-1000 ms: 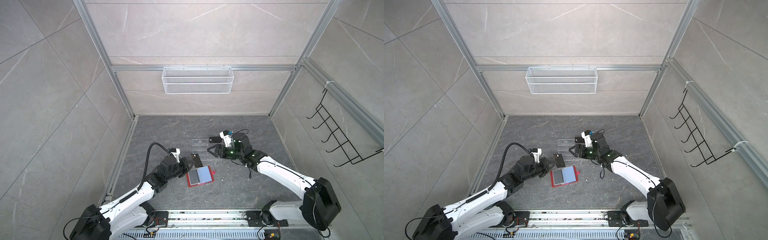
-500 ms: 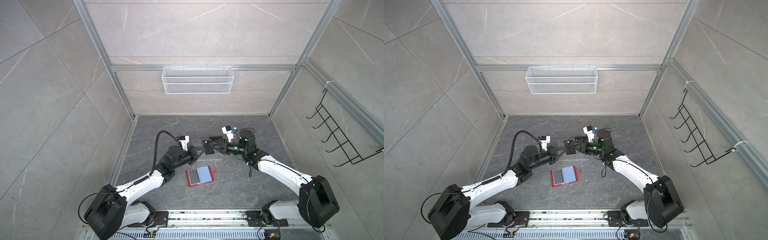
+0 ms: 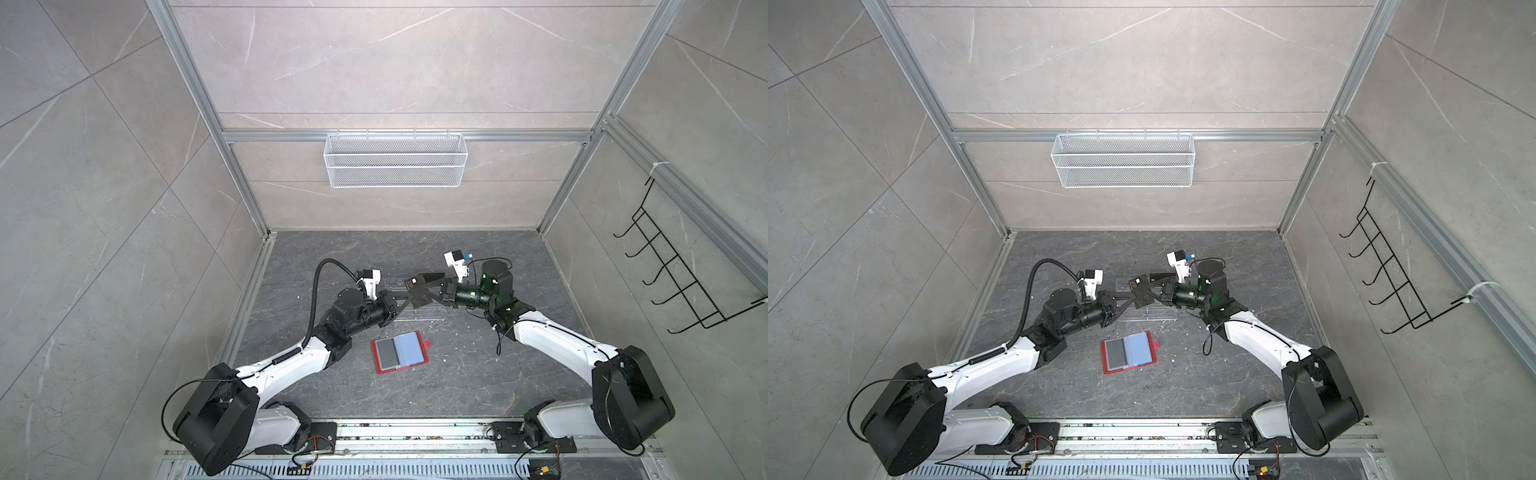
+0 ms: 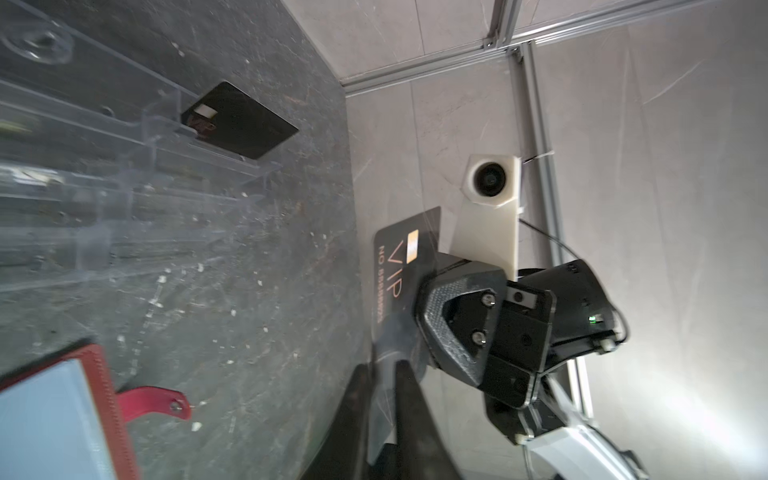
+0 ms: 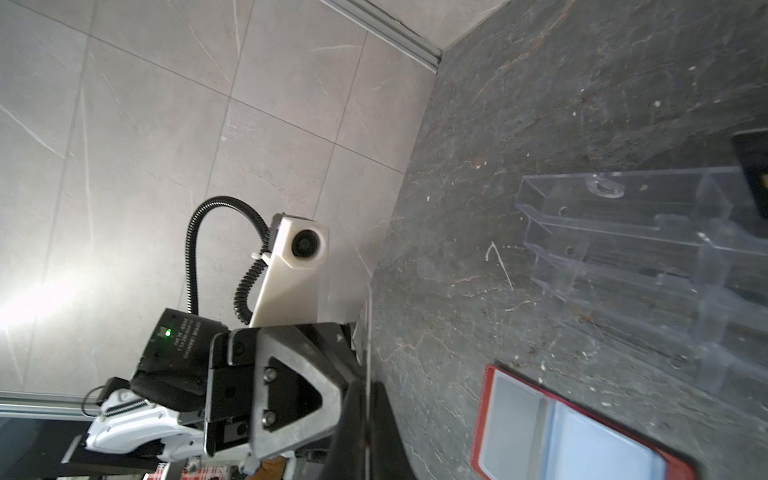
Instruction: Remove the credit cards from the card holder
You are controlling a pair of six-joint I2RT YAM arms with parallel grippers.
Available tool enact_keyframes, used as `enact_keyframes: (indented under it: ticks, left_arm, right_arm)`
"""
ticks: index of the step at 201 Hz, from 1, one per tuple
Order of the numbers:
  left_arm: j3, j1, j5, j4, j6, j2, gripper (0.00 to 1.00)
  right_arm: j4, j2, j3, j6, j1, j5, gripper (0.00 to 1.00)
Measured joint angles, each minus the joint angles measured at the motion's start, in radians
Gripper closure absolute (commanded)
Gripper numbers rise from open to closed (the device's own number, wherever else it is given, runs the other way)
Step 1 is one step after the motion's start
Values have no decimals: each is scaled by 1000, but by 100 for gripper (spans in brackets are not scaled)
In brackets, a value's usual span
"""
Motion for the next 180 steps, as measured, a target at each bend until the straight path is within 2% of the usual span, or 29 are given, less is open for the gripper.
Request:
enact_keyframes:
  ticks: [10,22,36,53,77,97,137,180]
  left_arm:
    - [5,13,-15,-94,52,-32,29]
    - [17,26,-68,-248,120,-97,21]
    - [57,37,-146,-438,212,-182,17]
    - [117,40,-244,-617,312,-260,14]
    - [149,40,-329,-797,418,-332,13]
    - [121,41,-365,-888,456,-359,13]
    - [47,41,-378,-980,473,-391,14]
    - [42,41,-398,-990,485,-399,14]
  right_arm:
    - [-124,-6,42,-101,-14,19,100]
    - [-309,-5,129,-253,-25,72,100]
    - [-515,8,261,-470,-32,155,100]
    - [-671,40,390,-736,-32,242,100]
    - [-810,109,472,-1114,-32,338,100]
    - [-897,195,524,-1367,-32,385,100]
    - [-978,370,703,-1702,-40,427,100]
    - [-1033,444,796,-1927,-58,418,100]
